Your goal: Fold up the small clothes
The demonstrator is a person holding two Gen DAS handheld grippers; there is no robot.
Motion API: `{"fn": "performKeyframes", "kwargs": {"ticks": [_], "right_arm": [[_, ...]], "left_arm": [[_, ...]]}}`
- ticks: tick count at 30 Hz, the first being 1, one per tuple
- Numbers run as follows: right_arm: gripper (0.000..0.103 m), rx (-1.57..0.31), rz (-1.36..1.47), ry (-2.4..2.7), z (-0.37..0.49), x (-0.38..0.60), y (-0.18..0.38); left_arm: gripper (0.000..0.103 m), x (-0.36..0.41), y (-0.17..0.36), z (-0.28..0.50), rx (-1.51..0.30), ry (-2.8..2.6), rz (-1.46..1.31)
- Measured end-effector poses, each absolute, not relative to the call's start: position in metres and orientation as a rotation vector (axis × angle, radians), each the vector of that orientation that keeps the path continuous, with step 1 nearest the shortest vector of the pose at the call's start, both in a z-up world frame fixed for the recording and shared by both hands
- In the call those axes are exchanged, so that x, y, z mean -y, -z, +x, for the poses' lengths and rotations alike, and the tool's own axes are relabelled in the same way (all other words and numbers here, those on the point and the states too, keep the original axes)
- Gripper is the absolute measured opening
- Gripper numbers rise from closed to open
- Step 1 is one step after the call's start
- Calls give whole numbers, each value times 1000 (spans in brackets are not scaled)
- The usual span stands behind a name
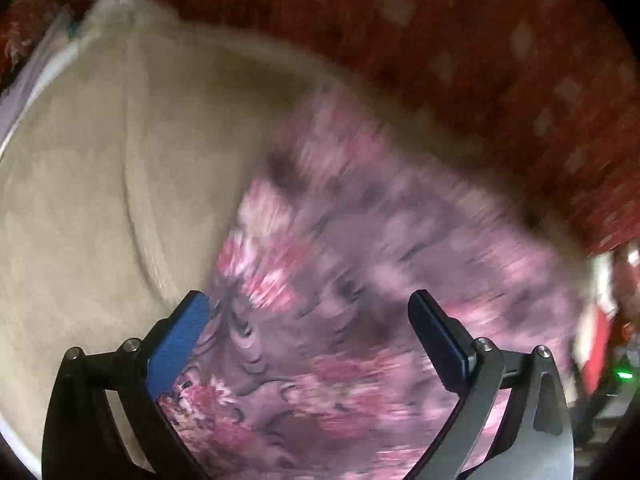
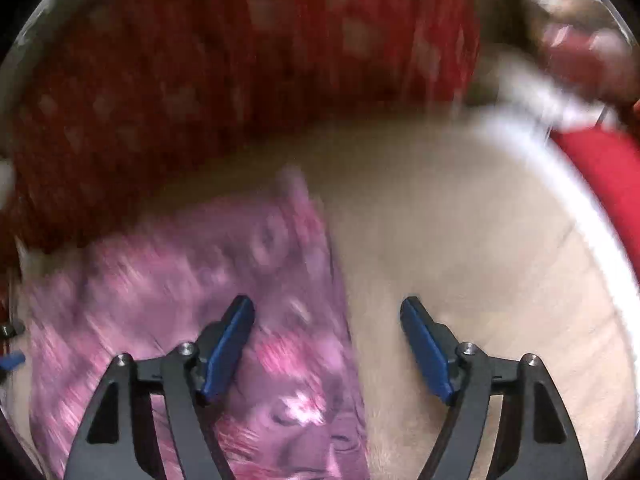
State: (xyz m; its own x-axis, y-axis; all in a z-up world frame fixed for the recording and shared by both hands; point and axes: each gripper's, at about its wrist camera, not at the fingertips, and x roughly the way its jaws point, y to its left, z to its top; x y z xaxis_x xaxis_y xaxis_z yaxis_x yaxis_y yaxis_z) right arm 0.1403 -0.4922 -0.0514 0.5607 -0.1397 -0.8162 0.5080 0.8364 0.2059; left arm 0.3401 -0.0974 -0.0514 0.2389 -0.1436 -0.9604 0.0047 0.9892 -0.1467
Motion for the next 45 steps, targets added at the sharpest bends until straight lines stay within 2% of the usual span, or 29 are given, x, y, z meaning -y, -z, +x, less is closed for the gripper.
{"fn": "performKeyframes", "kwargs": {"ticks": [1,2,8,10,13,14,16,20,23,24,25,26,27,28,31,34,37,39,41,45], "right_arm": [[78,-876,466,407,137,495,45],[77,-885,483,424,134,497,41],[78,-735,557,286,96,471,9],[78,-739,549,232,99,448,14],[84,-846,426,224,114,412,44],[89,-832,312,252,115,399,44],[90,-861,219,275,119,382,42],[93,-819,344,240,105,389,39],[94,-782,304,233,96,388,46],[94,-773,289,241,95,385,47],[96,-776,277,248,94,381,46],[97,-781,265,250,100,380,47],[98,-784,253,252,100,378,48],[99,-784,247,252,100,376,50],[100,-778,249,246,102,377,50],[100,-769,259,239,102,381,50],[100,-766,260,237,101,380,50],[101,-764,262,234,100,380,50],[102,-763,262,229,100,381,51],[103,-763,260,225,101,380,52]], "left_arm": [[97,93,56,341,-1354,115,-132],[91,85,51,339,-1338,131,-166],[90,21,18,333,-1254,191,-346],[90,-1,23,326,-1278,181,-405],[90,-15,37,311,-1334,191,-484],[90,-14,39,309,-1346,203,-495],[90,-16,45,297,-1363,243,-499],[91,-6,58,284,-1406,318,-425],[92,11,53,274,-1399,382,-362],[86,18,53,270,-1416,434,-370],[76,24,51,264,-1428,491,-384],[54,32,46,258,-1427,531,-359],[43,40,39,250,-1410,563,-305],[42,47,32,246,-1382,586,-257],[42,57,21,242,-1320,631,-203],[49,53,39,256,-1383,579,-243],[50,36,60,271,-1430,551,-338],[60,31,62,278,-1418,563,-423],[66,31,60,286,-1401,558,-457],[65,49,58,286,-1389,558,-405]]}}
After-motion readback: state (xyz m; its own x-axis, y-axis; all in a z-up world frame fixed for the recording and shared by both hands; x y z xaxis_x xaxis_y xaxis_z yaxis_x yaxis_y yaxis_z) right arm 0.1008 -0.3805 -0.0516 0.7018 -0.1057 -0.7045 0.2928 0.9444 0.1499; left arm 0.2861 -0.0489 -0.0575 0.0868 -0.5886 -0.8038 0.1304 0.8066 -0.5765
